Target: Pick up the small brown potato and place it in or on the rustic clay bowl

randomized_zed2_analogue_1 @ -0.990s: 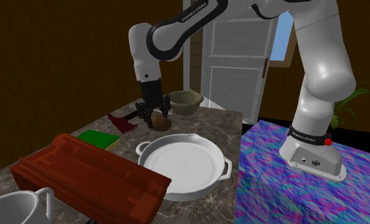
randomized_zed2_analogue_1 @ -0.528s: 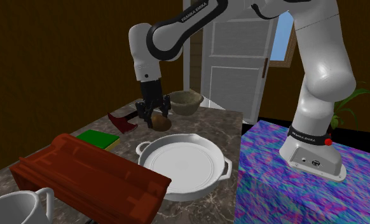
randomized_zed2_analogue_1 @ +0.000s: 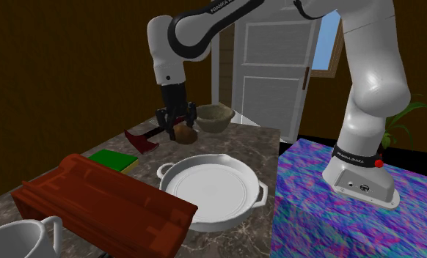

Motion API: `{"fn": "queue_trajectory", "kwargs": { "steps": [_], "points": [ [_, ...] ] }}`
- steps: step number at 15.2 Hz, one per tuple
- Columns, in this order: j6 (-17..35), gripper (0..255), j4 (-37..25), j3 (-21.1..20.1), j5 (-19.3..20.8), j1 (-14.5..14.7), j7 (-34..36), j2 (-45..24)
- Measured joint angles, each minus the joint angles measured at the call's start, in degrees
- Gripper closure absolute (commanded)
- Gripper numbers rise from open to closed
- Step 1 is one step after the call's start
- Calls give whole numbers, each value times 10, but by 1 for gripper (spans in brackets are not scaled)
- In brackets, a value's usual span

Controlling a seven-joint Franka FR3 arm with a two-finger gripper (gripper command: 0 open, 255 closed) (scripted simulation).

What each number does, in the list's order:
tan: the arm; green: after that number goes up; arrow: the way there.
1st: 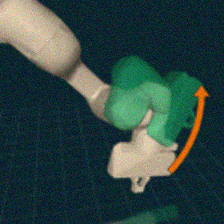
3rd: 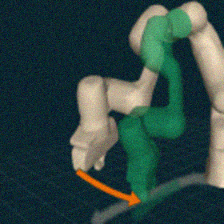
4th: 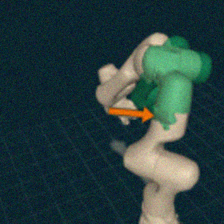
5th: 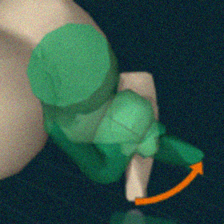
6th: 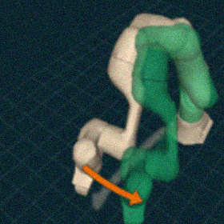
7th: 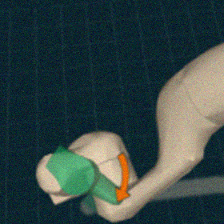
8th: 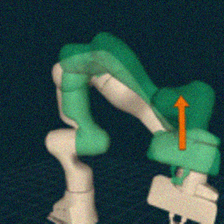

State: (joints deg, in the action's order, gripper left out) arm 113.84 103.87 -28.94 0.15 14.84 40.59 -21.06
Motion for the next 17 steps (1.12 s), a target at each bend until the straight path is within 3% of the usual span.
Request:
{"fn": "queue_trajectory", "kwargs": {
  "steps": [17],
  "points": [
    [-113,255,-73,-9,-20,-7,1,45]
  ]
}}
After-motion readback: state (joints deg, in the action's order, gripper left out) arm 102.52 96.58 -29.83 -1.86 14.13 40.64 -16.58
